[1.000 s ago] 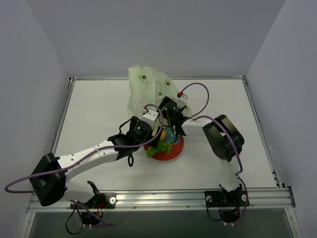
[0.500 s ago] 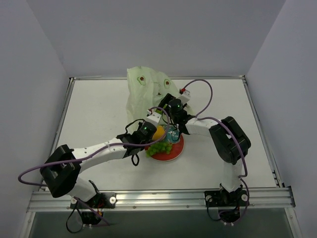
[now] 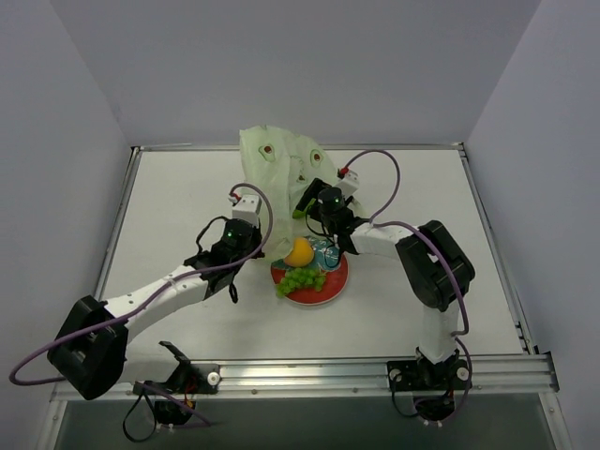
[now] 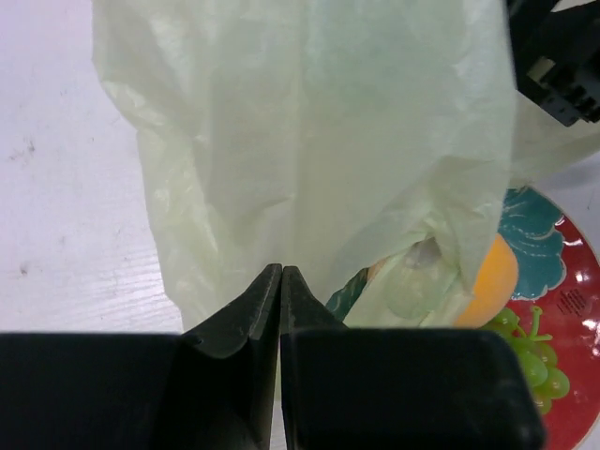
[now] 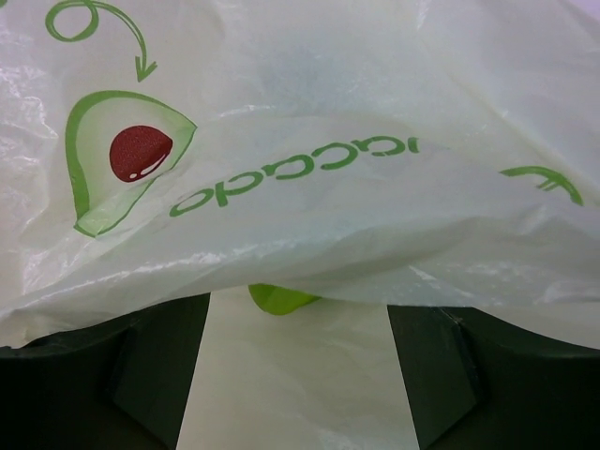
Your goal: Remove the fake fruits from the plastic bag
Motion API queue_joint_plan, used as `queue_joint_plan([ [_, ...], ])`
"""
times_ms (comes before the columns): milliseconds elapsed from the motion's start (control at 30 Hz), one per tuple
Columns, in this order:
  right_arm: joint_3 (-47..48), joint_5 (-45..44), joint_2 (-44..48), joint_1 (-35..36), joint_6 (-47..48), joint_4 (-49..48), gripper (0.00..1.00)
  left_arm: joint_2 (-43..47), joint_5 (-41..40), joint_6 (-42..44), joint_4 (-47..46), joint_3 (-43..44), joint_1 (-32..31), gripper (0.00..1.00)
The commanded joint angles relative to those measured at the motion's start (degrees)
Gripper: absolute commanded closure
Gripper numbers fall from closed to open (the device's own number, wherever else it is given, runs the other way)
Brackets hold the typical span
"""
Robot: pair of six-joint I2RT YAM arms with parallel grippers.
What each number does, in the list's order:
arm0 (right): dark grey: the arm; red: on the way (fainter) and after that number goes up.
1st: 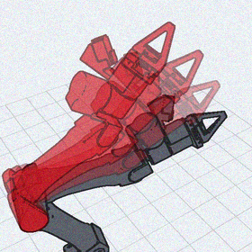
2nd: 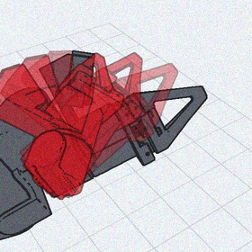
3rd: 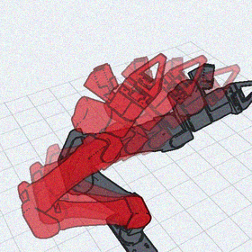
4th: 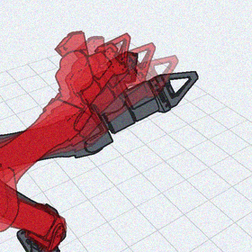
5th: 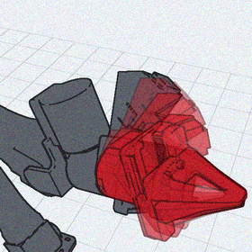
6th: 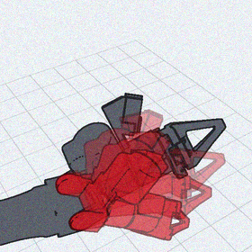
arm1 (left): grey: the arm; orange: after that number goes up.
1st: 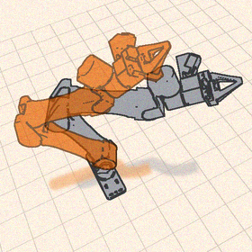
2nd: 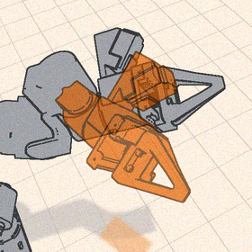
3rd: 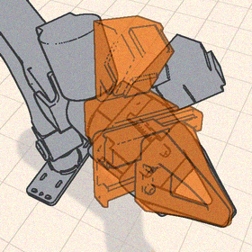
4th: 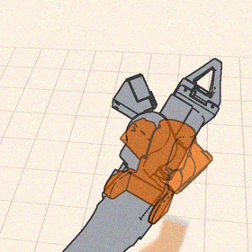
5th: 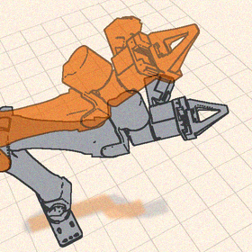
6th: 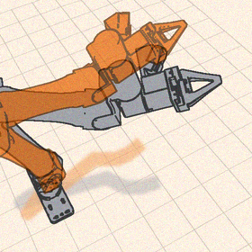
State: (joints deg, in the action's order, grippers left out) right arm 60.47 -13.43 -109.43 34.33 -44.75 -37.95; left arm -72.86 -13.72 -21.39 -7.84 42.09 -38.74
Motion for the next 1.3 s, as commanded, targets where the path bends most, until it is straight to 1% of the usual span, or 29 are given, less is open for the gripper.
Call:
queue_joint_plan([
  [0, 2.9, -4.75, -0.87, 1.18, -1.91, 1.74, 0.29, 2.02, 9.22, -6.55, -8.05, -2.61, 3.84, 0.98],
  [67, 4.04, -6.51, -1.66, 1.62, -2.88, 2.36, 0.28, 2.37, 13.34, -8.05, -8.77, -3.06, 4.64, 0.98],
  [133, 4.57, -6.87, -2.71, 1.8, -3.94, 2.1, 0.28, 1.76, 17.73, -6.83, -8.51, -2.19, 4.64, 0.98],
  [167, 4.83, -6.78, -2.98, 1.71, -4.03, 1.83, 0.28, 1.84, 20.54, -5.96, -8.86, -2.18, 4.29, 0.95],
  [200, 5.18, -6.61, -3.42, 1.8, -4.03, 1.83, 0.28, 2.11, 20.92, -5.6, -9.12, -2.27, 3.24, 0.82],
  [267, 5.1, -6.87, -3.51, 1.88, -4.03, 1.66, 0.28, 3.6, 20.31, -4.46, -8.87, -2.36, 1.92, 0.7],
  [300, 4.49, -6.52, -3.51, 1.97, -4.03, 0.96, 0.3, 4.47, 19.35, -4.28, -8.17, -2.18, 0.61, 0.6],
  [367, 3.61, -5.82, -3.34, 1.97, -4.03, -0.36, 0.31, 4.83, 18.03, -3.67, -7.37, -1.57, -0.8, 0.5],
  [400, 3.26, -5.38, -2.99, 1.97, -4.03, -1.24, 0.32, 4.57, 15.15, -3.4, -5.89, -0.44, -1.59, 0.45],
  [433, 2.73, -4.86, -2.72, 1.89, -3.77, -1.42, 0.32, 4.05, 13.73, -3.05, -5.09, 0.36, -2.99, 0.37],
  [533, 1.59, -4.41, -1.58, 2.15, -3.33, -1.95, 0.33, 1.24, 8.72, -3.66, -2.63, 2.91, -3.88, 0.31],
  [600, 0.88, -3.97, -0.62, 2.06, -3.15, -2.38, 0.34, -0.87, 5.91, -4.54, -2.27, 3.7, -4.24, 0.3],
  [633, 0.62, -3.71, -0.35, 2.15, -3.06, -2.65, 0.34, -1.75, 2.41, -4.54, -2.27, 4.4, -4.24, 0.3],
  [667, -0.08, -3.19, -0.17, 2.15, -2.89, -3.26, 0.34, -2.72, 1.07, -4.71, -2.36, 4.84, -4.41, 0.3],
  [733, -0.61, -2.66, 0.27, 2.24, -2.8, -3.7, 0.34, -5.7, -0.51, -4.98, -3.41, 6.07, -4.33, 0.3],
  [867, -2.72, -1.78, 0.88, 2.5, -2.88, -5.2, 0.35, -11.06, -1.22, -4.63, -5.78, 9.05, -4.32, 0.3],
  [900, -3.07, -1.43, 1.06, 2.5, -2.88, -5.9, 0.35, -12.03, -2.1, -4.45, -5.79, 9.5, -4.32, 0.32],
  [967, -3.77, -1.25, 1.49, 2.5, -2.8, -6.25, 0.35, -13.88, -3.85, -3.49, -5.7, 10.55, -4.24, 0.42],
  [1000, -4.21, -1.25, 1.85, 2.5, -2.8, -6.25, 0.35, -13.89, -5.17, -3.31, -5.87, 10.47, -4.06, 0.57],
  [1067, -4.31, -1.68, 2.02, 2.5, -2.01, -5.82, 0.35, -12.4, -4.75, -3.75, -7.18, 9.69, -3.54, 0.74],
  [1100, -3.7, -2.38, 1.85, 2.59, -1.66, -5.47, 0.35, -9.96, -4.13, -4.01, -7.89, 8.38, -3.27, 0.88],
  [1167, -2.55, -3.35, 1.32, 2.59, -1.39, -4.5, 0.34, -7.57, -3.34, -4.8, -9.82, 7.05, -2.92, 0.96],
  [1200, -2.11, -3.79, 0.63, 2.67, -1.48, -4.06, 0.33, -5.3, -0.81, -5.24, -10.79, 5.48, -2.48, 0.97],
  [1267, -0.27, -5.37, -0.26, 2.85, -2.0, -2.75, 0.31, -3.18, 2.71, -7.86, -14.46, 3.63, -0.38, 0.98],
])
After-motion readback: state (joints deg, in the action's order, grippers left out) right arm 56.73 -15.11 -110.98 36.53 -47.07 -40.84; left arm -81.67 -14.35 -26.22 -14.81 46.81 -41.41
